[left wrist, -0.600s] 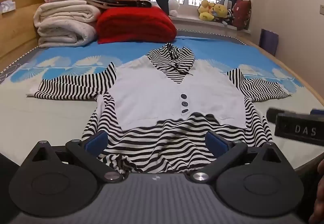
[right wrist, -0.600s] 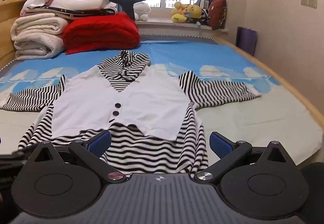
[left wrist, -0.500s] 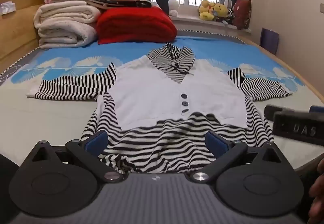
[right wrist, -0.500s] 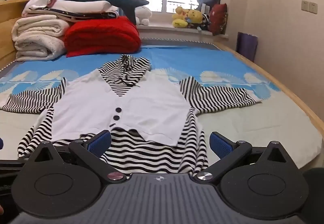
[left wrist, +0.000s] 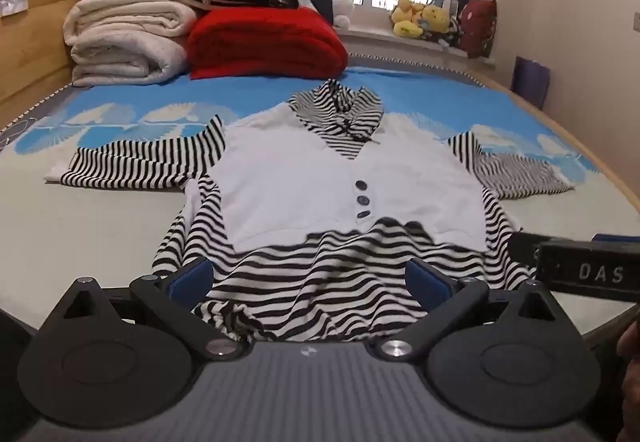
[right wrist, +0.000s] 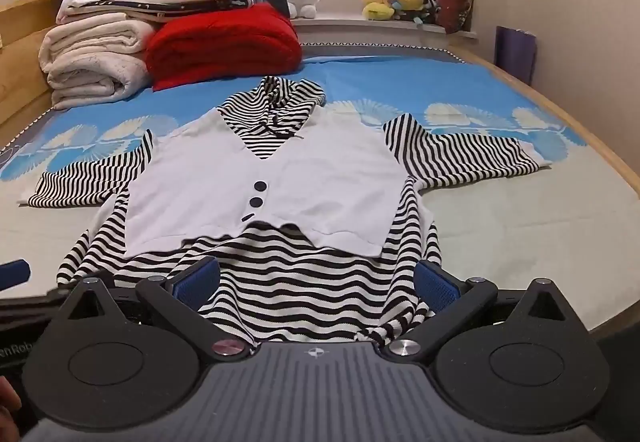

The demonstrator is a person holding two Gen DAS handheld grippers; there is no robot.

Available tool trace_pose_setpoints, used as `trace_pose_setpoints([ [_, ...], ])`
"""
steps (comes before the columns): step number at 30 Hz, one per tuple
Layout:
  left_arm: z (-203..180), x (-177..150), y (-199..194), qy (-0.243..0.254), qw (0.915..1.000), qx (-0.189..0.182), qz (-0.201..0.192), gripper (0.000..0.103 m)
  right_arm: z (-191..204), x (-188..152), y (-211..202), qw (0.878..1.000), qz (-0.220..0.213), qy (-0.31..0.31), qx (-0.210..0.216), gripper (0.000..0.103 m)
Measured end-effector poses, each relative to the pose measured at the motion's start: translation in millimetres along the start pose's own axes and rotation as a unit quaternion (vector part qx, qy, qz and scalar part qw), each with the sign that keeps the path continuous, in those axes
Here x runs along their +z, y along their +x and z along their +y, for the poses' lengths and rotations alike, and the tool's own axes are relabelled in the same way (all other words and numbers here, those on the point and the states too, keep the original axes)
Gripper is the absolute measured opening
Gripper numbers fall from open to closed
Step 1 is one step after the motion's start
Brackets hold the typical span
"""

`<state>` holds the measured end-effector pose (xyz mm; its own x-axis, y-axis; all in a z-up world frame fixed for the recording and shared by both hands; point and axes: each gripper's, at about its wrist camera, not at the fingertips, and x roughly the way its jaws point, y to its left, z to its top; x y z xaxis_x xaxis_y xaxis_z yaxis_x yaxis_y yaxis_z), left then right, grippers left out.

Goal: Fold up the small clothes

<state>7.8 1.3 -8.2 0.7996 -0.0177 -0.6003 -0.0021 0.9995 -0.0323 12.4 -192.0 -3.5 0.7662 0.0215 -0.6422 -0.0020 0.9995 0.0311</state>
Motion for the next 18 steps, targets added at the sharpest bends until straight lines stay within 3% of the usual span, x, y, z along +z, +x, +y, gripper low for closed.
trace_pose_setpoints([
  [7, 0.6, -3.3, 8.8, -0.007, 0.9999, 0.005, 0.01, 0.102, 13.0, -6.0, -3.0, 1.0, -0.01, 0.0, -0.015, 0.101],
  [11, -2.0, -3.8, 8.7, -0.003, 1.0, 0.002, 0.008, 0.102, 11.4, -4.4, -2.1, 1.0, -0.008, -0.007, -0.016, 0.088],
  [18, -6.9, -4.4, 8.4, 0.007, 1.0, -0.003, 0.005, 0.102, 11.5, -4.4, -1.6, 1.0, -0.007, -0.007, -0.016, 0.088],
])
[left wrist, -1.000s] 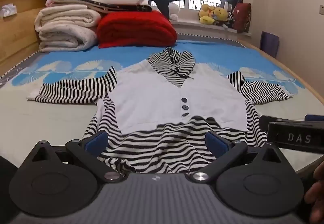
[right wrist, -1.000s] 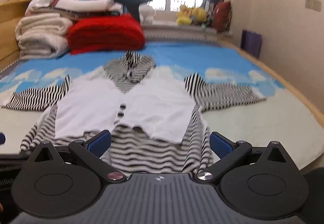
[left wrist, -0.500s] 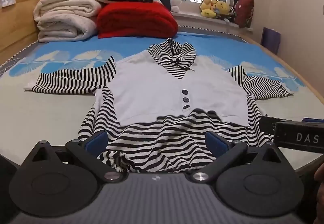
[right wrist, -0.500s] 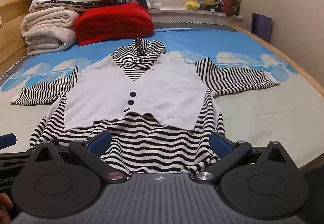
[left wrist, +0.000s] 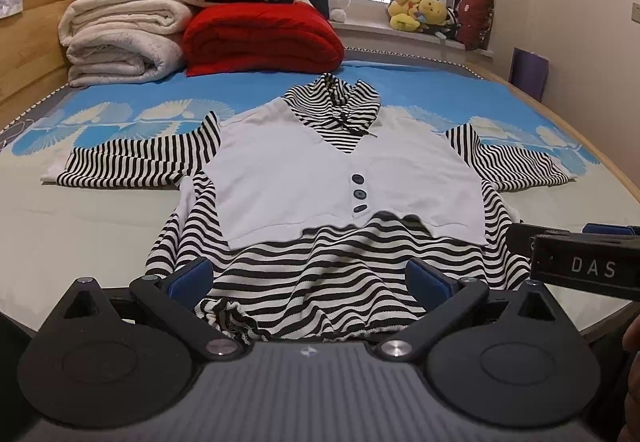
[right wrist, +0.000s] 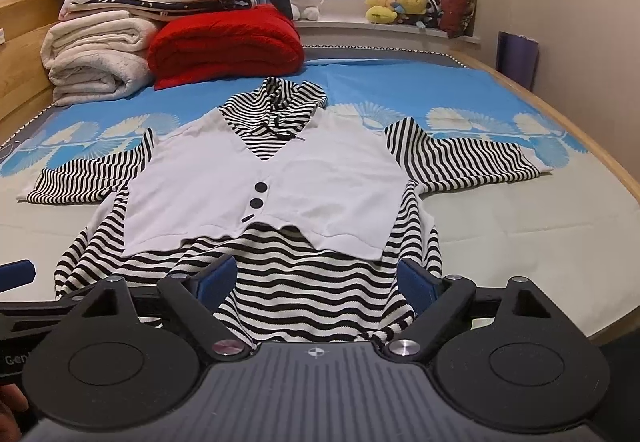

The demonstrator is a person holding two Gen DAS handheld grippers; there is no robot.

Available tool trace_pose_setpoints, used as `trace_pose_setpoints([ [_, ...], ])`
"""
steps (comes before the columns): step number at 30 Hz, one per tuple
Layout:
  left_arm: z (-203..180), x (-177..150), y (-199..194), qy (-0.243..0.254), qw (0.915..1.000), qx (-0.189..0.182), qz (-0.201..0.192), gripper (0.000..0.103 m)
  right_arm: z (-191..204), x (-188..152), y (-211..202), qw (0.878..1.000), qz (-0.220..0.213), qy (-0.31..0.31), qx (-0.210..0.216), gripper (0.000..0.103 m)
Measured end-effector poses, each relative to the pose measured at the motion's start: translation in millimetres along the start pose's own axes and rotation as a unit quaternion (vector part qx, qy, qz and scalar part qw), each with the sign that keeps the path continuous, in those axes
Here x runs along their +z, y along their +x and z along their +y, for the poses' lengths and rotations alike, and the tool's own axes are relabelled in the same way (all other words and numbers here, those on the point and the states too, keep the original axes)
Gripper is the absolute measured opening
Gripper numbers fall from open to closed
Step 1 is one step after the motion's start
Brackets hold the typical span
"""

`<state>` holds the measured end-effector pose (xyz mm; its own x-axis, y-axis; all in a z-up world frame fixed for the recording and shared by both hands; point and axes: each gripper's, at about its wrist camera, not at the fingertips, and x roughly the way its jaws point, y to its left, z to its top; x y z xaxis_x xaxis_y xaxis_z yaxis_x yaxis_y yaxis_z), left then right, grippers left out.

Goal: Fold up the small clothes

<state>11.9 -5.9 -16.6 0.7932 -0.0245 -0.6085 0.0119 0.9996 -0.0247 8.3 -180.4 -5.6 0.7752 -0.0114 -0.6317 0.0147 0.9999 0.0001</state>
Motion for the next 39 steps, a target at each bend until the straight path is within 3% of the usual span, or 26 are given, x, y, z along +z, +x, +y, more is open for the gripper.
trace_pose_setpoints([
  [39, -0.3, 0.8, 0.4, 0.003, 1.0, 0.002, 0.003, 0.102, 1.9, 0.6, -1.6, 1.0, -0.011, -0.002, -0.003, 0.093],
])
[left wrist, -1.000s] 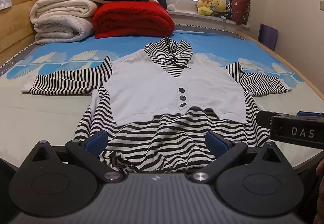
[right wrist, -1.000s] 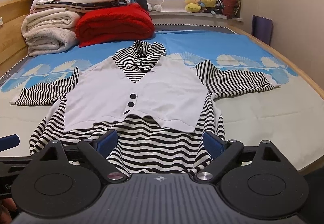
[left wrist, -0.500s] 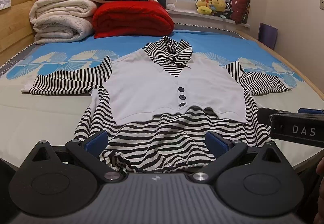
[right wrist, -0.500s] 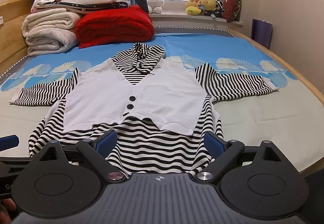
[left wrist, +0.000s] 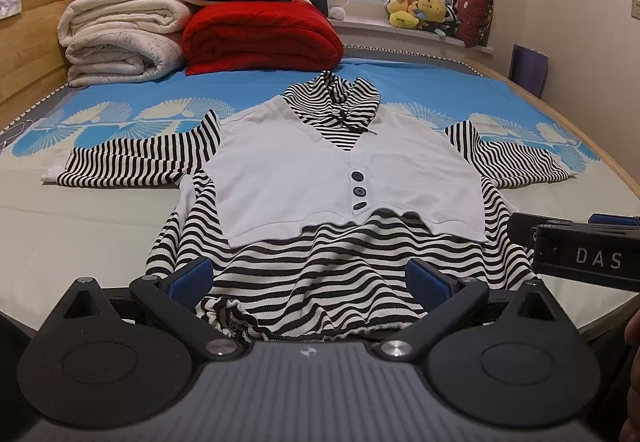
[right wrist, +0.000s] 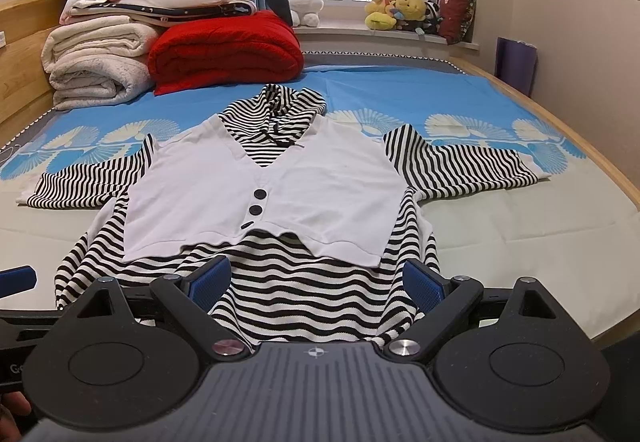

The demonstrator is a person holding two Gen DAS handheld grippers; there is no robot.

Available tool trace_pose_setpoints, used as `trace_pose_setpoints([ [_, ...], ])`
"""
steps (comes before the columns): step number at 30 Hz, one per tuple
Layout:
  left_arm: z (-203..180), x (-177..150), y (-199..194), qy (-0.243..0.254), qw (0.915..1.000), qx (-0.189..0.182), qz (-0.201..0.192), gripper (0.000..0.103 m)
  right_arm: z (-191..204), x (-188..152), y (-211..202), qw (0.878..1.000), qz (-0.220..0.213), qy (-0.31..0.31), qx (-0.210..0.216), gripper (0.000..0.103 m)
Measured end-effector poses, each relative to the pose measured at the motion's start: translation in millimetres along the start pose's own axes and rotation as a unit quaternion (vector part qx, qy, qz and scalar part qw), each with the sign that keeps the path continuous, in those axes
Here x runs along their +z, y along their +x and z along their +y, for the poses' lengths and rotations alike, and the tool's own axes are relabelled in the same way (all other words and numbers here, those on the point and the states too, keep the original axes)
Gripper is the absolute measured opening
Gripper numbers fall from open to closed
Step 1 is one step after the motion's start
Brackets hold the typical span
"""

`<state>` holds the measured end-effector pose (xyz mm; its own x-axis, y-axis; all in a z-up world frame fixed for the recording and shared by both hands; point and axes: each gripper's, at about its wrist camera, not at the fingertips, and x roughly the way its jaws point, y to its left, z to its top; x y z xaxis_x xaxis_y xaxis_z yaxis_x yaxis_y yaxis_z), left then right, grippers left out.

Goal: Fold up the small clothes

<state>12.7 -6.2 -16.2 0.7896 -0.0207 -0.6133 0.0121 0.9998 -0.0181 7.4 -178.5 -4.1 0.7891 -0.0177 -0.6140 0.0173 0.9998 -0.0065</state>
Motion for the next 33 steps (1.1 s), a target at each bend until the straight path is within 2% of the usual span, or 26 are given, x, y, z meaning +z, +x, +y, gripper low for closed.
trace_pose_setpoints([
  [21, -1.5, -0.9, -1.0, 0.006, 1.0, 0.001, -0.004, 0.102, 0.6, 0.3, 0.1, 1.0, 0.001, -0.001, -0.008, 0.093],
  [26, 5.7, 16.8, -8.0, 0.005, 0.9999, -0.006, -0.015, 0.102, -5.0, 1.8, -0.8, 1.0, -0.003, 0.015, -0.006, 0.093],
  [28, 10.4, 32.9, -9.0, 0.006, 0.9998, -0.008, -0.019, 0.099, -6.8, 3.3, -1.5, 1.0, -0.006, 0.017, -0.006, 0.093],
  [29, 13.9, 43.2, -8.8, 0.005, 0.9997, -0.011, -0.023, 0.094, -7.1, 3.9, -1.5, 1.0, -0.008, 0.018, -0.006, 0.093],
  [31, 20.5, 65.0, -5.8, 0.005, 0.9993, -0.014, -0.035, 0.079, -7.9, 5.2, -1.2, 1.0, -0.013, 0.021, -0.002, 0.093],
  [33, 28.4, 91.1, 2.4, 0.007, 0.9986, -0.018, -0.049, 0.059, -8.9, 6.5, -0.9, 0.999, -0.022, 0.025, -0.004, 0.092],
])
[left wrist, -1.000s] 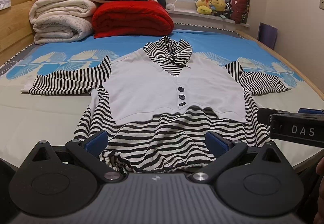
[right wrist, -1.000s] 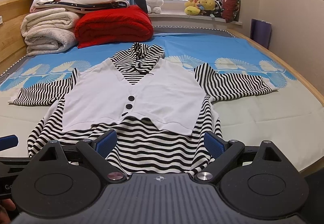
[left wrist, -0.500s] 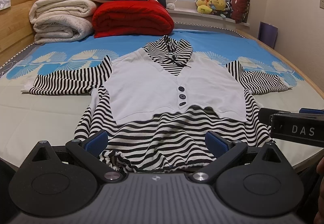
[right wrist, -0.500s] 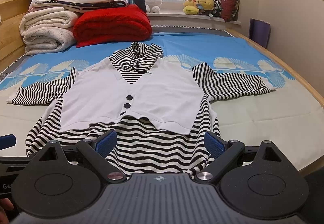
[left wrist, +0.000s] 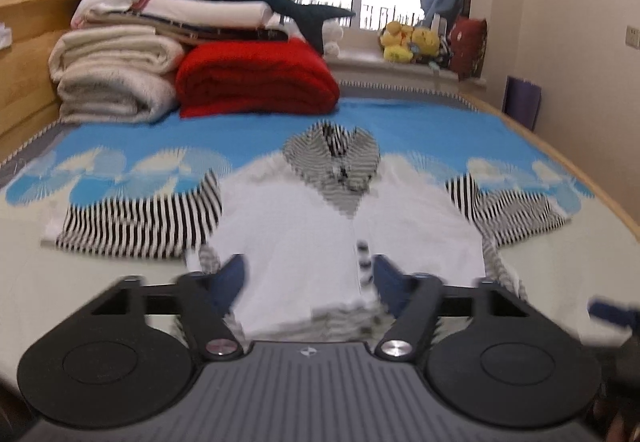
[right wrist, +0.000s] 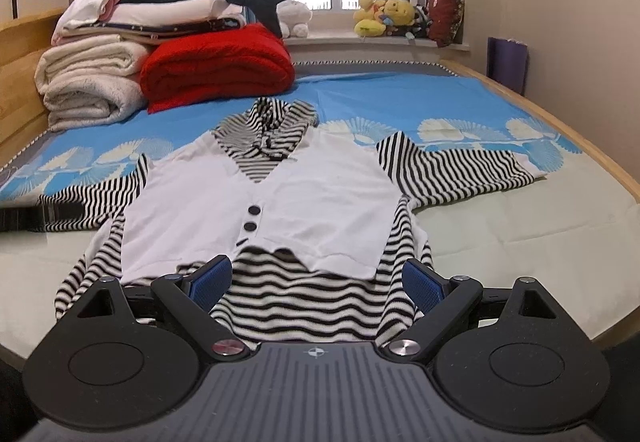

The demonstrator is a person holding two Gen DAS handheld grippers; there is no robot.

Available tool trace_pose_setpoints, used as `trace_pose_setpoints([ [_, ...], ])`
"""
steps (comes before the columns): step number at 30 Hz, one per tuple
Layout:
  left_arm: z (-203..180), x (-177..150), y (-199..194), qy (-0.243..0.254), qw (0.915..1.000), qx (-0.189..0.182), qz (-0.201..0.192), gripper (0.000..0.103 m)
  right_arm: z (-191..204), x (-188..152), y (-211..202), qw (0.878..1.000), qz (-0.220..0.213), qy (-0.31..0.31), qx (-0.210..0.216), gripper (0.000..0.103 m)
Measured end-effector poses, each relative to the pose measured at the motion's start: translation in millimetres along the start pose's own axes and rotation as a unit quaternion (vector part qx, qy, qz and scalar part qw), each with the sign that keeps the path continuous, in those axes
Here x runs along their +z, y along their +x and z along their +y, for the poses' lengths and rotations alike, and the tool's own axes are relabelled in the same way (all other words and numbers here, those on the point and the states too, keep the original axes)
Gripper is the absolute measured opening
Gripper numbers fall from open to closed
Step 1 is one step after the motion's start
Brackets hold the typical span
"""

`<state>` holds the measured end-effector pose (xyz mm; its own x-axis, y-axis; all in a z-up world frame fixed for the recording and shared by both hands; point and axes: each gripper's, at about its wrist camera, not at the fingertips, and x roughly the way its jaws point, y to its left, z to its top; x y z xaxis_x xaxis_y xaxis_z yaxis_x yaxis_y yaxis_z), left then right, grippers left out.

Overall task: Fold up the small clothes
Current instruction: 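Move the left tool to the white sleeve cuff and close on it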

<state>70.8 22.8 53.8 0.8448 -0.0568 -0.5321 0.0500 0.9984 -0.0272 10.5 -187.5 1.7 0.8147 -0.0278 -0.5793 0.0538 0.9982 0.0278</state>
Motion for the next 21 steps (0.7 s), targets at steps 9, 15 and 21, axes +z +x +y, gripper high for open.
trace_pose_setpoints([
  [9, 71.2, 95.2, 92.1, -0.006, 0.9981, 0.029, -0.054, 0.022, -6.4, 15.6, -0.7, 0.999, -0.04, 0.019, 0.005, 0.073],
  [15, 153.4, 106.3, 168.1, -0.016, 0.9961, 0.074, -0.046, 0.022, 10.6, 80.6, 11.5, 0.995, -0.08, -0.045, 0.023, 0.074],
  [21, 260.5, 50.7, 229.0, -0.119, 0.9836, 0.132, 0.032, 0.022, 47.1, 163.9, 75.5, 0.989, -0.105, -0.066, 0.076, 0.074],
])
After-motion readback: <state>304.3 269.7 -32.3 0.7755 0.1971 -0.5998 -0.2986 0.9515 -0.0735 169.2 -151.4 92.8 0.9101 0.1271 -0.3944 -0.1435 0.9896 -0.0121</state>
